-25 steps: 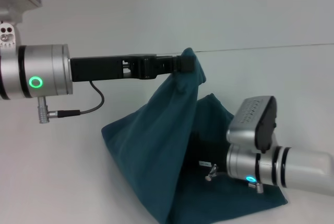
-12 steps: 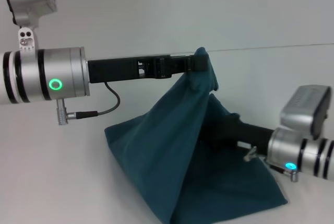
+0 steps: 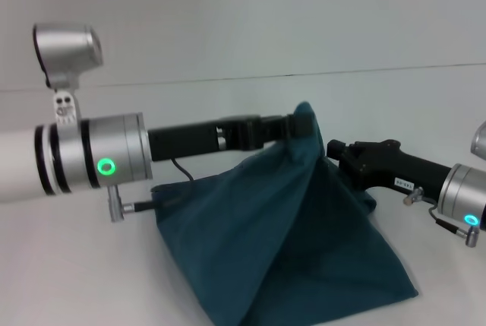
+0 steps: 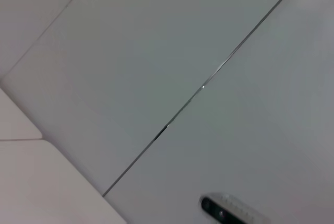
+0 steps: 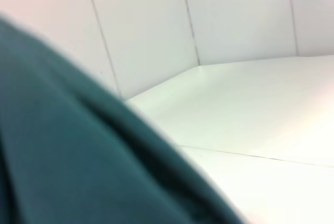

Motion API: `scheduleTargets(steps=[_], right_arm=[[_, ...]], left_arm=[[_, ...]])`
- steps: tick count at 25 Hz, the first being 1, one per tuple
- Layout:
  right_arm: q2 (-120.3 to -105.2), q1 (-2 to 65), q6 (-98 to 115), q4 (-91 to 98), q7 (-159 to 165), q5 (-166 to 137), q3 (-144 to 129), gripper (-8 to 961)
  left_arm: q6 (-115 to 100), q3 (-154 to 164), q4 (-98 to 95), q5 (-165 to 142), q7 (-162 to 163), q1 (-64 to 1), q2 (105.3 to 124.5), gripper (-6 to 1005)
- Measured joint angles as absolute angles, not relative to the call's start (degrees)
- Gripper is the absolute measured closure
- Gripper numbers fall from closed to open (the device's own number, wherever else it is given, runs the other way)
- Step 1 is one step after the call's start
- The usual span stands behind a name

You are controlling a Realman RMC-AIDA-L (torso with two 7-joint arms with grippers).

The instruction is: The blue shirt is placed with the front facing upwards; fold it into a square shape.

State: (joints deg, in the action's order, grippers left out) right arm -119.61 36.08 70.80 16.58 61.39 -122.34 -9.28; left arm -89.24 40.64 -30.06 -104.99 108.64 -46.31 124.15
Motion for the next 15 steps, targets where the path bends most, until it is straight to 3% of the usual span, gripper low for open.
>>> scheduleTargets(steps=[10,15], right_arm=[[-119.60,36.5,71.1,20.8,64.9,-122.6,-9.7,938],[-119.50,36.3,71.6,23.8,69.1,-122.7,-13.1,938]], left_arm=[[-86.9,41.5,-23.2,-104.6,102.9,-46.1,124.52,799],[-88.0,40.8,-24.0,-103.6,102.6,-44.3,124.28,613]])
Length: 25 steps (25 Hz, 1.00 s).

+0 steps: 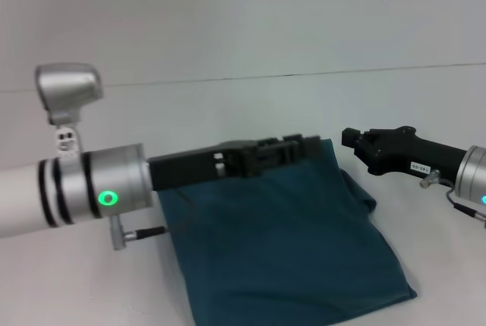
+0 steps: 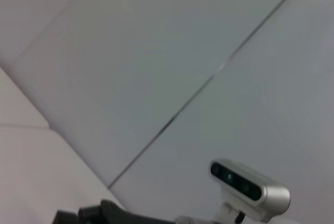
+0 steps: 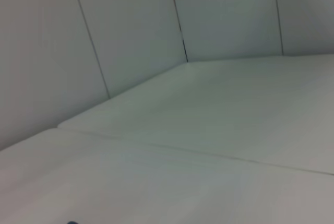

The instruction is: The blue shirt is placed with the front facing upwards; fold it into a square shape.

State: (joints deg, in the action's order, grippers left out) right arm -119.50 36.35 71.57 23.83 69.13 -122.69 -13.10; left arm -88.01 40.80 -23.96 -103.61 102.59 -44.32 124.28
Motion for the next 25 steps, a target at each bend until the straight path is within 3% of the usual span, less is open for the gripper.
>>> scheduleTargets(steps=[8,18,22,25], right_arm=[[-118.72,35.1,75.9,30.9,82.3,-122.8,-16.1,937],[-114.91,36.9,77.4,34.8,106.8,-122.7,-26.9,632],[-114.66,37.7,75.7,34.9,110.2,-122.7,-29.6,459],[-114.98,38.5,72.7,34.6,111.0,-122.7,-32.7,435]], left_arm=[[-91.0,41.0,-34.1,-101.4,103.3,-37.5,123.95,325],[-87.5,40.8,-41.8,-102.1,100.5,-31.1,123.92,99],[-84.0,40.6,-41.9,-102.6,100.1,-29.8,123.77,47],[-82.5,39.8,-41.8,-103.6,99.8,-29.4,123.69,47]])
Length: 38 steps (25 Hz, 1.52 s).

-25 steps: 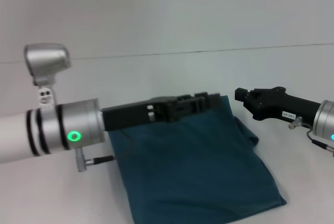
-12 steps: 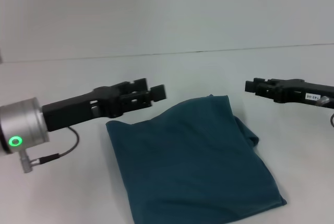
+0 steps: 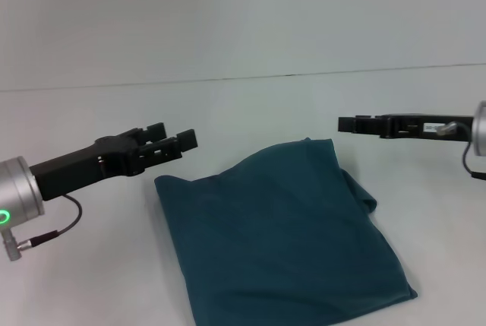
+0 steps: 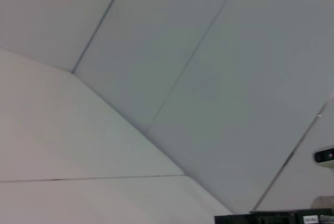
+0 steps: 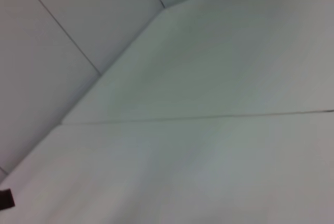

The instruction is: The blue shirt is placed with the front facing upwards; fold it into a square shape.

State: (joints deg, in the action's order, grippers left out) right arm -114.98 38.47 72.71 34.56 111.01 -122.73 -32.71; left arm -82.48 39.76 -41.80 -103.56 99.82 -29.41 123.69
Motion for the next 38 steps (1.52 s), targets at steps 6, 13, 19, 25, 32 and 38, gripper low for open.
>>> scheduleTargets(steps=[6,13,19,25,32,38], right_arm=[[-117.34,40.2,66.9,34.5,110.6,-122.7,-38.1,422],[-119.11,41.0,60.7,34.3,110.6,-122.7,-43.5,427],[-119.07,40.6,60.1,34.6,110.5,-122.6,-43.7,432],[-119.25,40.7,60.5,34.4,110.5,-122.6,-43.9,436],[-119.14,40.9,60.5,34.3,111.0,-122.6,-44.9,610],[-119.22,41.2,59.7,34.6,110.8,-122.2,-44.6,866]], left_arm=[[-81.2,39.4,-41.5,-104.4,99.8,-29.1,123.66,48],[-80.2,39.5,-40.7,-105.1,99.8,-29.3,123.66,49],[-79.9,39.6,-40.6,-105.1,99.8,-29.3,123.69,49],[-79.2,39.6,-39.9,-105.1,99.8,-29.5,123.74,50],[-78.9,39.6,-39.9,-105.1,99.8,-29.6,123.75,51],[-78.2,39.8,-39.9,-105.1,99.8,-29.6,123.80,55]])
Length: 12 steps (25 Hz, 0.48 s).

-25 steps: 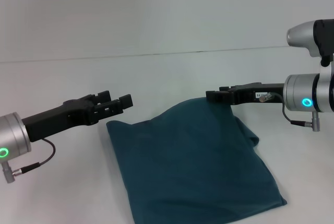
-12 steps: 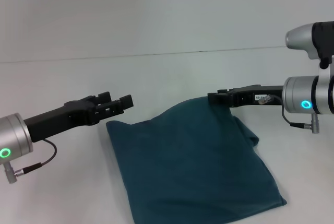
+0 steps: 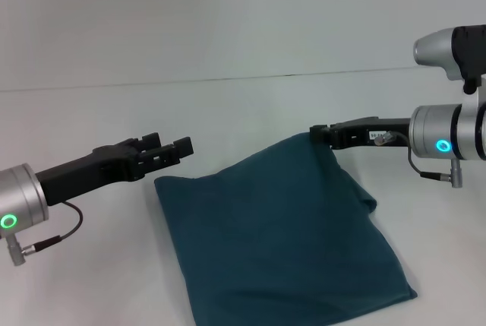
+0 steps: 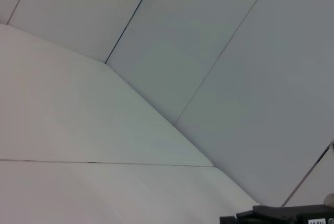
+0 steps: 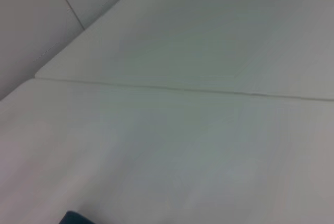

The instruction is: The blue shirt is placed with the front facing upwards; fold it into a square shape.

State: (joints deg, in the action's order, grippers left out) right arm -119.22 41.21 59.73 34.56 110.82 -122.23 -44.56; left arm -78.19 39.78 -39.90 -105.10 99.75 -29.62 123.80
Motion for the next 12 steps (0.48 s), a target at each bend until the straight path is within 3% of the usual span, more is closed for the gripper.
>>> scheduleTargets(steps=[4,12], right_arm=[[-119.30,41.4,57.3,34.7,110.7,-121.6,-44.5,947],[-119.43,41.5,53.7,33.5,110.6,-121.3,-45.0,945]], left_arm=[[-78.0,39.8,-39.8,-105.1,99.8,-29.7,123.84,58],[-77.5,39.8,-39.1,-105.1,99.7,-29.9,123.81,63]])
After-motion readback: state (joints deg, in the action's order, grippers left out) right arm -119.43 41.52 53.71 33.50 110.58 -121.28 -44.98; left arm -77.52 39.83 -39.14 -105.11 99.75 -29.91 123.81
